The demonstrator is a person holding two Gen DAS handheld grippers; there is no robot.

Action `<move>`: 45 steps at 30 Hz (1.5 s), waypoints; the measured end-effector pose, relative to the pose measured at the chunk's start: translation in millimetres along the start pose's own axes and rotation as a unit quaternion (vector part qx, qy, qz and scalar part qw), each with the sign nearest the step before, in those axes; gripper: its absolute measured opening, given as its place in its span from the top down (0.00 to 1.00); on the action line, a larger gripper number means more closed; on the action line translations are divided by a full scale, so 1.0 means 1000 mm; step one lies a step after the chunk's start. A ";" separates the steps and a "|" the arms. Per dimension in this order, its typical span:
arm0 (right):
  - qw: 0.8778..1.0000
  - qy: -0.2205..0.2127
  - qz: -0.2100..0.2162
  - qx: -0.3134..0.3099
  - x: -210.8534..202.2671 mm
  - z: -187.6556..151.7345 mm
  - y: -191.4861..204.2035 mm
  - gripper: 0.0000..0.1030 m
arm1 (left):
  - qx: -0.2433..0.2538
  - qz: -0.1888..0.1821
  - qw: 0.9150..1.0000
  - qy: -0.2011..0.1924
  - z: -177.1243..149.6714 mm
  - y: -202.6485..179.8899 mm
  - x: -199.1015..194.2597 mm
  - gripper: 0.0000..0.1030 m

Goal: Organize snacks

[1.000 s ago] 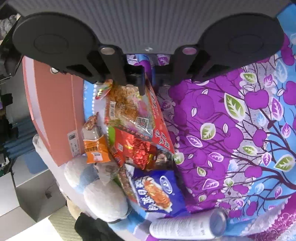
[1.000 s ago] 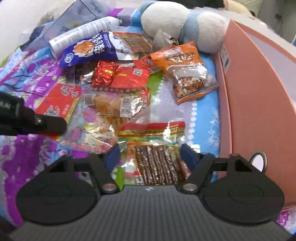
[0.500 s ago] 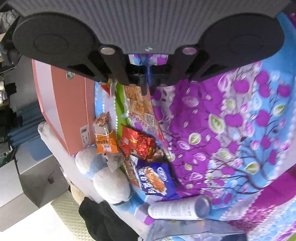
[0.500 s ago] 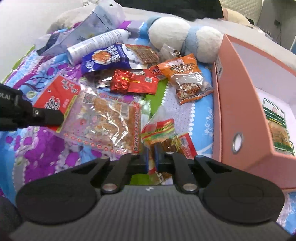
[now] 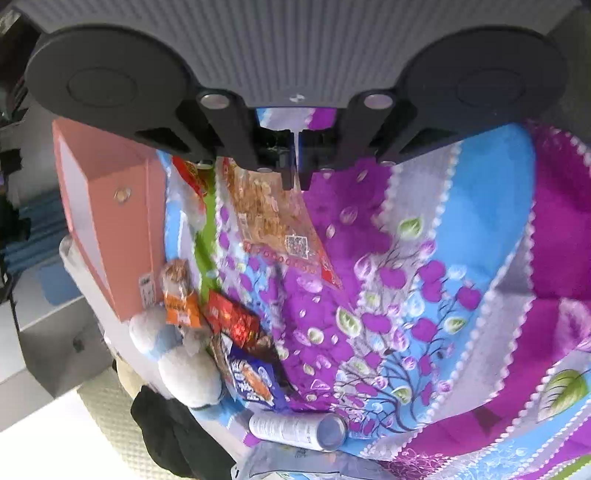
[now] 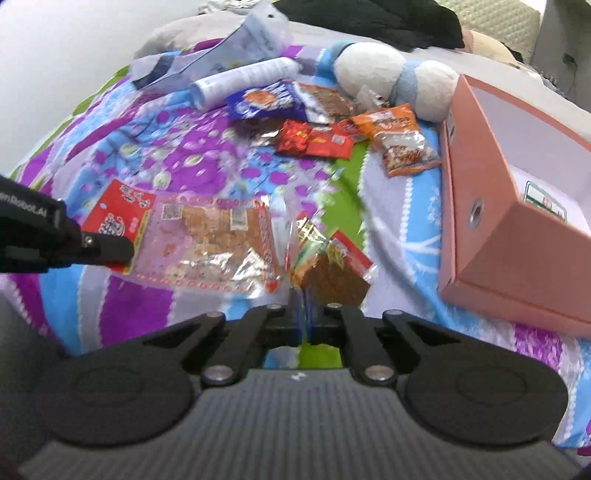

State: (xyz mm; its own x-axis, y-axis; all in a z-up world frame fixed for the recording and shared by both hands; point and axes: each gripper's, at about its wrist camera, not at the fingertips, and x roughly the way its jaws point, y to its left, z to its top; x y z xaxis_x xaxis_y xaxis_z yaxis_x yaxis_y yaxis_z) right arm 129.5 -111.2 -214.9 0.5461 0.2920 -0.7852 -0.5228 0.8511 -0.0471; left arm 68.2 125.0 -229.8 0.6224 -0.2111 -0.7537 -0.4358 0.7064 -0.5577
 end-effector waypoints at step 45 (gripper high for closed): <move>0.985 0.041 0.054 0.160 0.034 -0.004 -0.055 0.31 | 0.540 0.073 0.835 0.073 -0.007 -0.075 0.067 0.18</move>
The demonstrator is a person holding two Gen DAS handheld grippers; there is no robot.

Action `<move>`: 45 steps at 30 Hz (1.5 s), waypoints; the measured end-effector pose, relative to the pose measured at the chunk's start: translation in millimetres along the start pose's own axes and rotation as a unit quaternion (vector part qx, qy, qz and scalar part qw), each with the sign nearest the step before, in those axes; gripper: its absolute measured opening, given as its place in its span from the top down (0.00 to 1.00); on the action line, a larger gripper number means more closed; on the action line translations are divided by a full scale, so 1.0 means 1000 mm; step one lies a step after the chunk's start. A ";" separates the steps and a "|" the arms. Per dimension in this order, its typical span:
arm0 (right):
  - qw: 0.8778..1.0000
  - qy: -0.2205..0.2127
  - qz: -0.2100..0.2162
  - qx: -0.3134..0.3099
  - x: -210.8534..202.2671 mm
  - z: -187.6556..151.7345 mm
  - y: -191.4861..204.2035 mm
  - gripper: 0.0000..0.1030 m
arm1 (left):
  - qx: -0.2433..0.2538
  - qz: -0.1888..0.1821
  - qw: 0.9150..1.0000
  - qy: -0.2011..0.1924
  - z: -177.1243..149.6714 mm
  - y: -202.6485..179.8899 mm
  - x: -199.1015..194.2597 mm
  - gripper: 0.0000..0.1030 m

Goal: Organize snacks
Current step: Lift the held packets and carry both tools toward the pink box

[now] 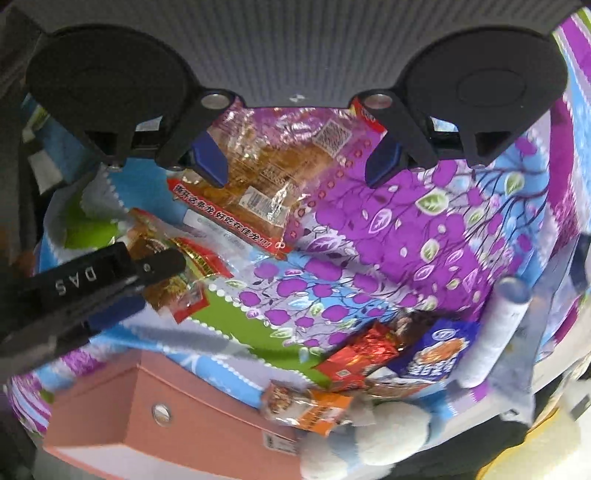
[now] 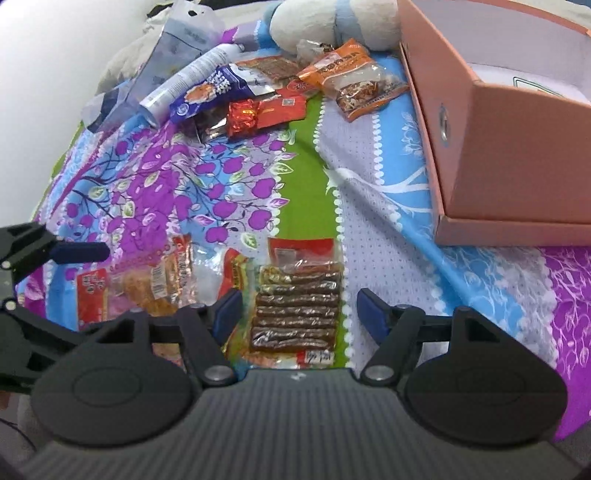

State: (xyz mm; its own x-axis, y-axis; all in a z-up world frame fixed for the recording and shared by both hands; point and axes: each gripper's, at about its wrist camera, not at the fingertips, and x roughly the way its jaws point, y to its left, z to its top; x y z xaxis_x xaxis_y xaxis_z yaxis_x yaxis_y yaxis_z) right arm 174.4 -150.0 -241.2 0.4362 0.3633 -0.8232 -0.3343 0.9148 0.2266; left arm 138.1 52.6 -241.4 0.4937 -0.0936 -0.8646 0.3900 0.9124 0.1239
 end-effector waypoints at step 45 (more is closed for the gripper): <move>0.993 -0.081 -0.057 -0.067 -0.046 0.000 0.033 0.54 | -0.281 -0.015 0.958 -0.048 -0.052 0.000 -0.045 0.76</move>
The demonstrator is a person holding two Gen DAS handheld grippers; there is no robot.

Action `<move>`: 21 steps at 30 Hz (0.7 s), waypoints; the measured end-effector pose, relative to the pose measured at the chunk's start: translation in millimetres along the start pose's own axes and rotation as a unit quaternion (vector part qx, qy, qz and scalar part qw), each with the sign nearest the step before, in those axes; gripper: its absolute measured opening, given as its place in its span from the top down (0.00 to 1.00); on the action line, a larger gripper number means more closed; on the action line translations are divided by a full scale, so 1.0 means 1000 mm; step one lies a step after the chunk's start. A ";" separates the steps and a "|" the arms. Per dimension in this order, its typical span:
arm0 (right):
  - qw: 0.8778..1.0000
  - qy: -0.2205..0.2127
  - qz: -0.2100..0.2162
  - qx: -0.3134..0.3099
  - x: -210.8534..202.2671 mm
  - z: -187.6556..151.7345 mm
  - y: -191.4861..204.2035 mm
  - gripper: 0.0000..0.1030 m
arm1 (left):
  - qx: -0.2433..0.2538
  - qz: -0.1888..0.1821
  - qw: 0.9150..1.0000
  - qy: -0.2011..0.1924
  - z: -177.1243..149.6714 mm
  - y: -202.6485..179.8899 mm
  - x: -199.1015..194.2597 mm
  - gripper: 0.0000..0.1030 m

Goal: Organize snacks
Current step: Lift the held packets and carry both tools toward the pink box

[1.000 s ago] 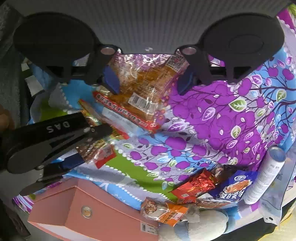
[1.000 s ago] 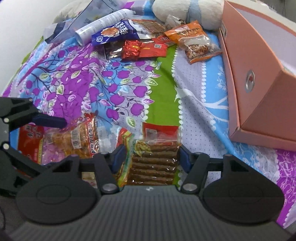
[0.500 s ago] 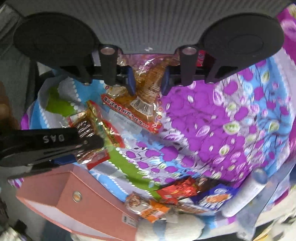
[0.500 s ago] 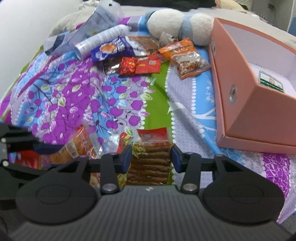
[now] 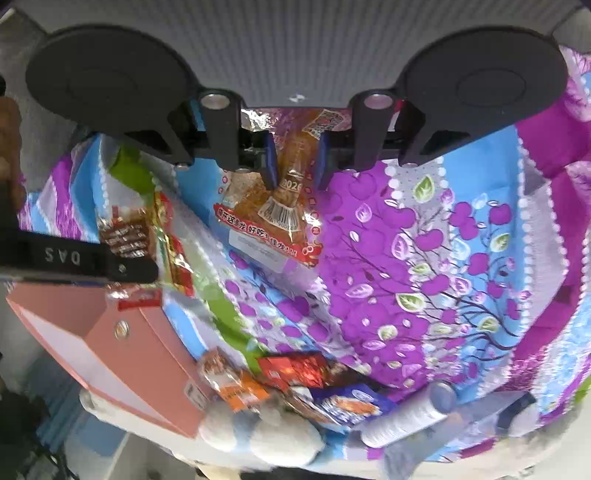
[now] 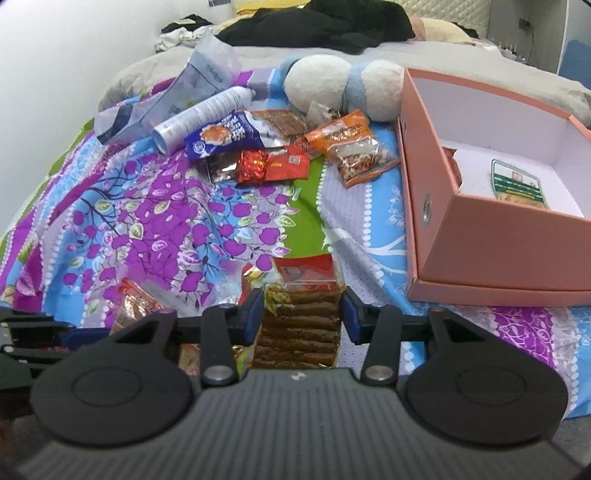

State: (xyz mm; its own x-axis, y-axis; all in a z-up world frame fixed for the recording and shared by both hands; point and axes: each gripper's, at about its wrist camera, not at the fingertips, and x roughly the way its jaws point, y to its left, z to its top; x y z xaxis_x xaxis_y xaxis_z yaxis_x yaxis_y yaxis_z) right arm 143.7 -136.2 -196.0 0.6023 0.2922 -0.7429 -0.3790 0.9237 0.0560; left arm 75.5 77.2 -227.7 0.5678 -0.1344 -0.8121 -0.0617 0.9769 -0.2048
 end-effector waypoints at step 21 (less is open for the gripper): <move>0.994 -0.093 0.024 0.043 -0.085 0.026 -0.012 0.54 | -0.100 0.002 0.987 -0.125 0.050 -0.011 -0.095 0.77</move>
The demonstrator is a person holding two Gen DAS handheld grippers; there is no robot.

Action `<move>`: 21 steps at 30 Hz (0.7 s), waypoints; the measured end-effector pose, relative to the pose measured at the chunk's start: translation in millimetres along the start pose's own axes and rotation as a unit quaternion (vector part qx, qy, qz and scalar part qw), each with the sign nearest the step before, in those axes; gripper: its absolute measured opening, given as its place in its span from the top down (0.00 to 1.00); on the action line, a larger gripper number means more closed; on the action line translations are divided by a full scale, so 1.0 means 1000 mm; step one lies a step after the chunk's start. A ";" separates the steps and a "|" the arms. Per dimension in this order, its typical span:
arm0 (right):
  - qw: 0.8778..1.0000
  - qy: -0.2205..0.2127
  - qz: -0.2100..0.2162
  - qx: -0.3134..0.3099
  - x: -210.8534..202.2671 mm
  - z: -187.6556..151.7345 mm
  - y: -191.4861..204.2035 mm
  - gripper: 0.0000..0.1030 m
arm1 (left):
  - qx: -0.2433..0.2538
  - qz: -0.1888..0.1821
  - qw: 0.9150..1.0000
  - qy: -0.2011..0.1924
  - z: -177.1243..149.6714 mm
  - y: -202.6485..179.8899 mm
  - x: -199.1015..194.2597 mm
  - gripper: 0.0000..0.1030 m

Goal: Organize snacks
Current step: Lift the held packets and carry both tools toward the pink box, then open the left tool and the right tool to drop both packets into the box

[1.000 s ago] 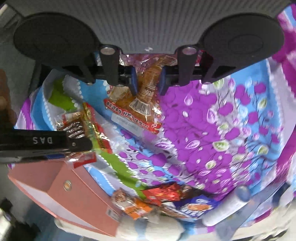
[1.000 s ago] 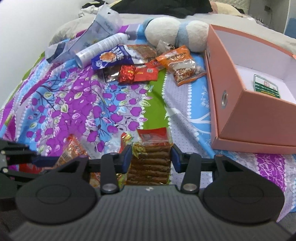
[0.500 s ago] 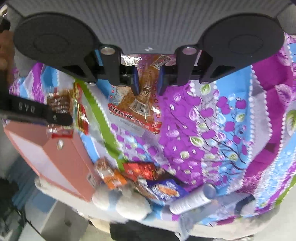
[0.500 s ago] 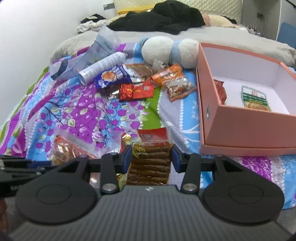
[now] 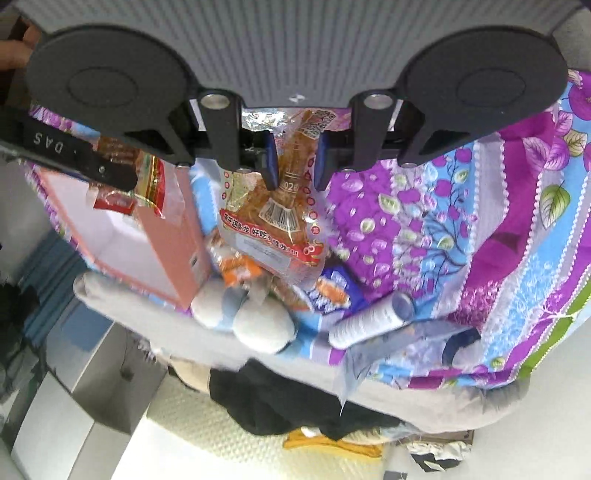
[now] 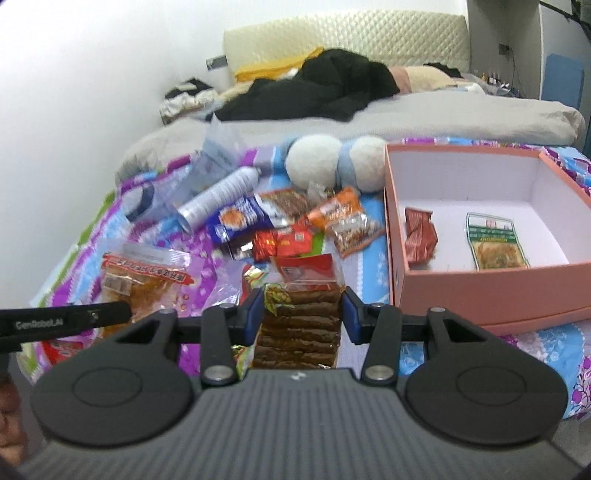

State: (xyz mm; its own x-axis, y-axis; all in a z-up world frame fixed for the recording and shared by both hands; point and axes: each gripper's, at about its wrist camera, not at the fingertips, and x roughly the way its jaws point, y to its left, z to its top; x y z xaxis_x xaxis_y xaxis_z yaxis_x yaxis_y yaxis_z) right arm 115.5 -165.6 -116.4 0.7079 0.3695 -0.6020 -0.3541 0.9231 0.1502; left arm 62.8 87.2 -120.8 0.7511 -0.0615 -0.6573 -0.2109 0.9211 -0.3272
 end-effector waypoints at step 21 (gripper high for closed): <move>0.998 -0.059 -0.020 0.029 -0.033 0.047 -0.044 0.54 | 0.032 -0.079 0.996 -0.019 0.059 -0.085 0.027 0.77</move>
State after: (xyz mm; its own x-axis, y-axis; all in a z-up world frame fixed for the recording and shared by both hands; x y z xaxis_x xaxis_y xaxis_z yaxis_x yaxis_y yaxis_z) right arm 136.6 -213.4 -66.2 0.7895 0.3390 -0.5116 -0.2902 0.9407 0.1755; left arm 138.1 30.3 -71.2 0.7957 -0.1945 -0.5736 -0.0486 0.9235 -0.3806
